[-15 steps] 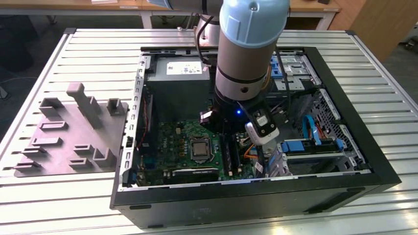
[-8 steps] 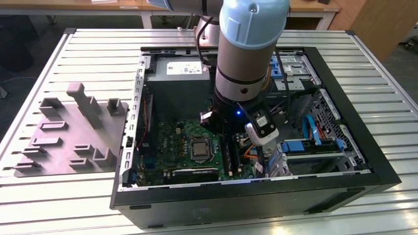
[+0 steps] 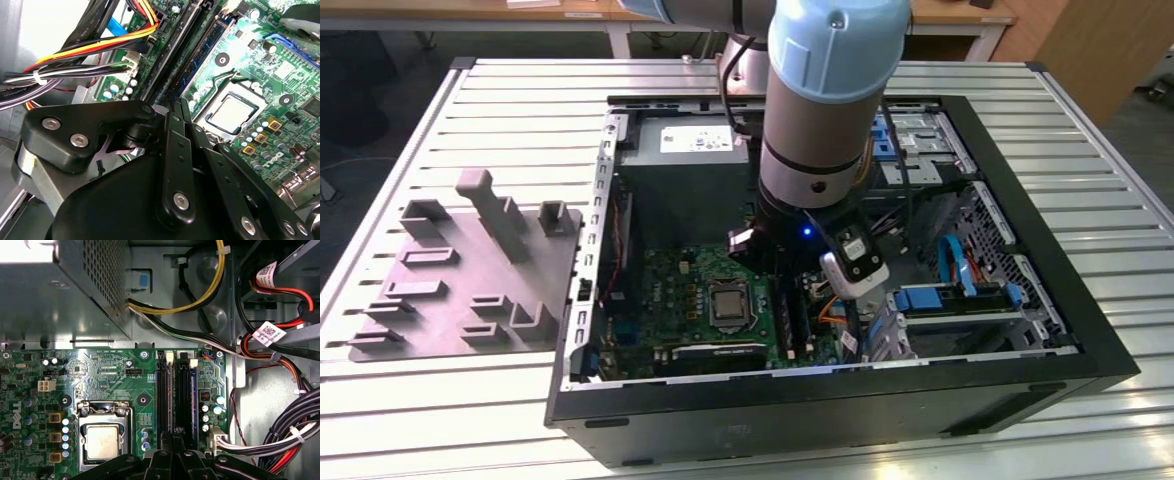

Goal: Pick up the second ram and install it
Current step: 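Insert the second ram into the second slot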

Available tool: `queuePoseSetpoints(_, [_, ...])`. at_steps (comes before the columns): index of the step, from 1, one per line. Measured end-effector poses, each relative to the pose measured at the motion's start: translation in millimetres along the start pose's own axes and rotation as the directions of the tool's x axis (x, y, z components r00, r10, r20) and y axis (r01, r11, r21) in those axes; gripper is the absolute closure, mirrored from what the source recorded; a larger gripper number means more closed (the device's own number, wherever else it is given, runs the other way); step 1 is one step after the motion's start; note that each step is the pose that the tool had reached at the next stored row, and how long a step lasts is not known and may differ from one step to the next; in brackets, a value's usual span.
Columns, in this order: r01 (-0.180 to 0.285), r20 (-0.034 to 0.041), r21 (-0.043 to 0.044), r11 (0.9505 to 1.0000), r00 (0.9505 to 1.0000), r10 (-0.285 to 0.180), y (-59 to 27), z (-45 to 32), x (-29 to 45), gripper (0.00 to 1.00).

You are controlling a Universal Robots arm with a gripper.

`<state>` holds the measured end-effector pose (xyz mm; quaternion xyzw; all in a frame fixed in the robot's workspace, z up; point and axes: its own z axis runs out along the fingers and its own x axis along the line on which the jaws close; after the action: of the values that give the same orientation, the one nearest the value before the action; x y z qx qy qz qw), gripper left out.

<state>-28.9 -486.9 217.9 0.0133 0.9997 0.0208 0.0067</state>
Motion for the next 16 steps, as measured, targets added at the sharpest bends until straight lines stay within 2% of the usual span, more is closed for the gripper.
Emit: queuePoseSetpoints(16, [0.0, 0.0, 0.0, 1.0, 1.0, 0.0, -0.1, 2.0, 0.0, 0.89])
